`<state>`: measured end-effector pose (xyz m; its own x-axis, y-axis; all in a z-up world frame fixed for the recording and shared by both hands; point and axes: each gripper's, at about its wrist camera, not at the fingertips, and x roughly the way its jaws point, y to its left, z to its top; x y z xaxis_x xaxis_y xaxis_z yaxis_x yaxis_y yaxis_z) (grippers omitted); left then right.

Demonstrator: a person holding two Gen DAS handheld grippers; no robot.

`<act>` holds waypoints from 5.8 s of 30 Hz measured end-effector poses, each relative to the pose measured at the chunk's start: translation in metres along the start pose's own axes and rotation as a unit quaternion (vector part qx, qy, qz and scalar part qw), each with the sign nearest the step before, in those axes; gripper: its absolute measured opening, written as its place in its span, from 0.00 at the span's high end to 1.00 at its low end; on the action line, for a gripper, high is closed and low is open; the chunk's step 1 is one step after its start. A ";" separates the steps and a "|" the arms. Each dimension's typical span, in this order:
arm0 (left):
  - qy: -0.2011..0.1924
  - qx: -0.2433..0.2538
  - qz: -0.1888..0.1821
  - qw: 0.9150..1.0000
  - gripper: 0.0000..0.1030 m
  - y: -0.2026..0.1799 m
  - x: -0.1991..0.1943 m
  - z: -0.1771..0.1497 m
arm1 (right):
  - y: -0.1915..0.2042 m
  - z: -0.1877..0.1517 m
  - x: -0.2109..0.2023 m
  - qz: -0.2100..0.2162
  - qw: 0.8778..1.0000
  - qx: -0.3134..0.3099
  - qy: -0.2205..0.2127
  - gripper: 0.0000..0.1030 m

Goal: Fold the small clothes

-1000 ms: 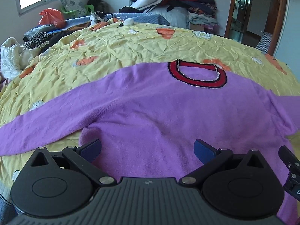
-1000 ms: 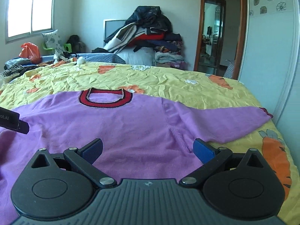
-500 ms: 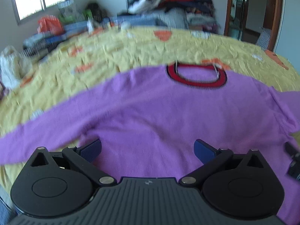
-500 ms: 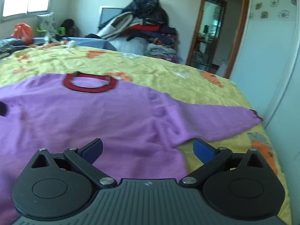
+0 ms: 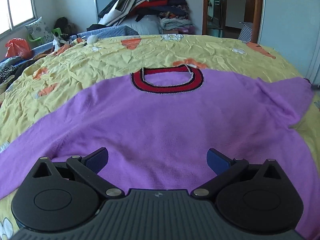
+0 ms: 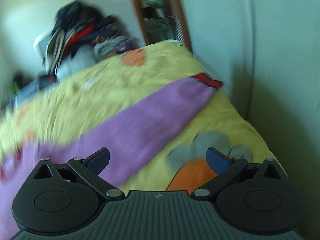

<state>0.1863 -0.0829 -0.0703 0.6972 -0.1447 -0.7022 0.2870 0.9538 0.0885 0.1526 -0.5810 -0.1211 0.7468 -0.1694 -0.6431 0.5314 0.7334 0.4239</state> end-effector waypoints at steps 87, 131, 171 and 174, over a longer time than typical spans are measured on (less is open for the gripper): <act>0.007 -0.149 -0.129 0.980 0.00 0.125 0.070 0.026 | 0.125 -0.081 0.005 0.130 0.987 -0.067 0.063 0.25; 0.011 0.034 0.132 0.991 0.00 0.128 0.097 0.023 | 0.186 -0.158 -0.038 0.144 0.958 -0.240 0.055 0.20; -0.048 -0.454 0.095 0.885 0.00 0.450 -0.104 -0.190 | 0.294 -0.252 -0.104 0.216 0.910 -0.352 0.044 0.00; -0.092 -0.539 0.032 0.837 0.00 0.491 -0.123 -0.223 | 0.309 -0.272 -0.113 0.234 0.901 -0.363 0.041 0.00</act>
<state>0.0950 0.4615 -0.0984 0.8065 -0.0266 -0.5907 -0.4448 0.6308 -0.6358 0.1238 -0.1566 -0.0911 0.7738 0.2969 -0.5595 -0.2572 0.9545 0.1508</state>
